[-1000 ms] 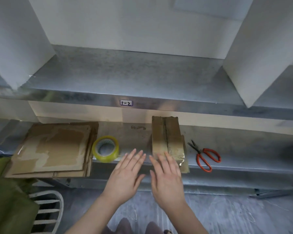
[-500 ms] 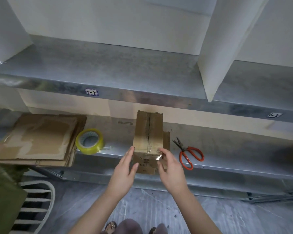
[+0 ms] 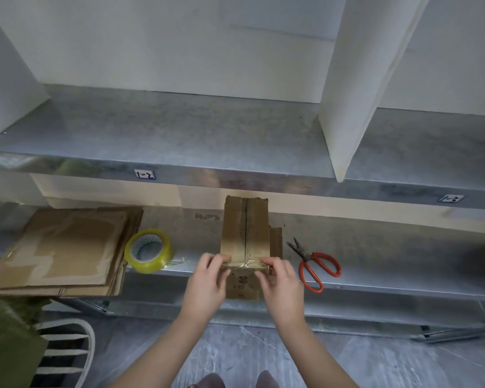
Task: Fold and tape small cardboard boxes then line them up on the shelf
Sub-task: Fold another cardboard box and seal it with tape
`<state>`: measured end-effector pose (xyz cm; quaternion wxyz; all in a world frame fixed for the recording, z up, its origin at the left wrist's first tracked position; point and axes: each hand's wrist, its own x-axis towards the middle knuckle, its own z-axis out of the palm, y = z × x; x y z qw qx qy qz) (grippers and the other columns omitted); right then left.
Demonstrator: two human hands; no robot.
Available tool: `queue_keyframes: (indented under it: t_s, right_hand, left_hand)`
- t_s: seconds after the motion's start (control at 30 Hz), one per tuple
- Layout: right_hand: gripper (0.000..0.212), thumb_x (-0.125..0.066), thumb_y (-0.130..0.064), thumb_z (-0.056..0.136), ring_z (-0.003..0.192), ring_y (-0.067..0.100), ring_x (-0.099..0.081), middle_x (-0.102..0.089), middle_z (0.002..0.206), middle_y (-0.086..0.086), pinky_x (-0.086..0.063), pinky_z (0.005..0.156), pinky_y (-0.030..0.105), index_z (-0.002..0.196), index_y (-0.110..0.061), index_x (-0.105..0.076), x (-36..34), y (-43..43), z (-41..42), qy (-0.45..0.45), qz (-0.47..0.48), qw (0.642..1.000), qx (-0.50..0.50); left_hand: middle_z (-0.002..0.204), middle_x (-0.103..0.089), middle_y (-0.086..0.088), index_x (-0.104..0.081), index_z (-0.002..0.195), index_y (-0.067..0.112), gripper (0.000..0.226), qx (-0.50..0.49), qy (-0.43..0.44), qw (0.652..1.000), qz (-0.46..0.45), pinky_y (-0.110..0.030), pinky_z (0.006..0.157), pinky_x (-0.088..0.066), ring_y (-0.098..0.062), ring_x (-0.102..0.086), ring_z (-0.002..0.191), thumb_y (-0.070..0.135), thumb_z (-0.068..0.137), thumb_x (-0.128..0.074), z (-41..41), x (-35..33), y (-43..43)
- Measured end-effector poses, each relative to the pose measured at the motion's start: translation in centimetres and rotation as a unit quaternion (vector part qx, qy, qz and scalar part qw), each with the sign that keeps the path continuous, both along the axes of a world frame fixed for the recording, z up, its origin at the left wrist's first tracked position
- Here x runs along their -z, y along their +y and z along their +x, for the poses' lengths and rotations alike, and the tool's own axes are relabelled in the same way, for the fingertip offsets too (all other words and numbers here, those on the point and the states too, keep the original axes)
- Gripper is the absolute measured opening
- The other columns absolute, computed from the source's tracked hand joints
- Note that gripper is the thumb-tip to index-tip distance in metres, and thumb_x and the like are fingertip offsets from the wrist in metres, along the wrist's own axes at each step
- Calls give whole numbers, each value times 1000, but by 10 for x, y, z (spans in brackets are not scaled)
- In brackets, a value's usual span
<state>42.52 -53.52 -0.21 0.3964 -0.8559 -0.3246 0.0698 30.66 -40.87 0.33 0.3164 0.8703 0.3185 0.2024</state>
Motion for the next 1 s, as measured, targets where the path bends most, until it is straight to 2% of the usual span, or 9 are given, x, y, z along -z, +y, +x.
queue_keyframes:
  t_s: [0.1,0.23,0.3,0.4,0.47,0.63,0.77,0.9,1.0]
  right_hand:
    - [33,-73,-19,85,89,2,-65,-55,108,-25,-57,78,29,113,-34,-62,5,-6,2,29,11,999,-18]
    - [75,-60,10,79,102,-11,-57,-54,115,-28,-48,84,9,108,-59,-53,-4,-21,31,98,-32,988,-116]
    - [67,-67,4,80,97,-11,-58,-61,111,-20,-46,82,6,101,-59,-56,-10,-21,47,84,-55,984,-145]
    - [45,-79,-13,78,93,-3,-61,-64,106,-15,-52,87,21,101,-48,-63,-14,-14,60,69,-80,980,-168]
    - [43,-82,-16,76,95,-3,-61,-63,107,-18,-52,89,24,99,-47,-63,-12,-12,62,70,-74,980,-169]
    - [38,-85,-25,73,97,-5,-62,-65,107,-24,-51,87,15,93,-50,-65,-3,-20,53,114,4,986,-119]
    - [33,-80,-23,80,92,-6,-64,-65,105,-25,-54,84,18,90,-50,-63,4,-13,35,103,39,992,-59]
    - [25,-78,-29,80,94,-7,-61,-63,105,-22,-53,84,21,94,-42,-62,5,-11,31,75,37,995,-48]
    - [31,-76,-50,73,98,-6,-56,-58,107,-22,-47,82,14,95,-42,-57,1,-13,32,81,20,996,-40]
  left_hand:
    - [118,-46,8,-55,122,23,35,3,15,1000,-23,-28,85,-51,-8,-59,98,13,89,-62,-2,3,-4]
    - [125,-40,21,-49,128,40,63,127,77,975,-166,-13,95,-44,7,-49,113,-4,83,-53,-14,-12,29]
    - [123,-44,20,-54,127,39,63,191,126,961,-155,-11,95,-44,6,-51,110,-8,85,-54,-14,-23,51]
    - [110,-49,16,-61,123,31,49,212,137,962,-103,-14,90,-48,0,-56,97,5,83,-72,-3,-29,63]
    - [104,-50,17,-63,117,32,43,198,115,971,-70,-16,87,-48,1,-55,92,15,80,-77,1,-25,58]
    - [109,-46,22,-65,108,43,40,123,38,987,-92,-13,95,-42,2,-52,105,21,78,-80,2,-5,42]
    - [127,-46,16,-67,105,42,39,70,17,985,-158,-5,98,-34,1,-54,110,26,73,-83,4,-2,35]
    - [128,-48,16,-69,110,24,30,43,6,997,-66,4,95,-24,0,-50,117,24,81,-77,8,1,20]
    - [132,-47,17,-62,118,26,39,50,-19,994,-97,-12,102,-39,0,-49,120,21,82,-76,8,1,9]
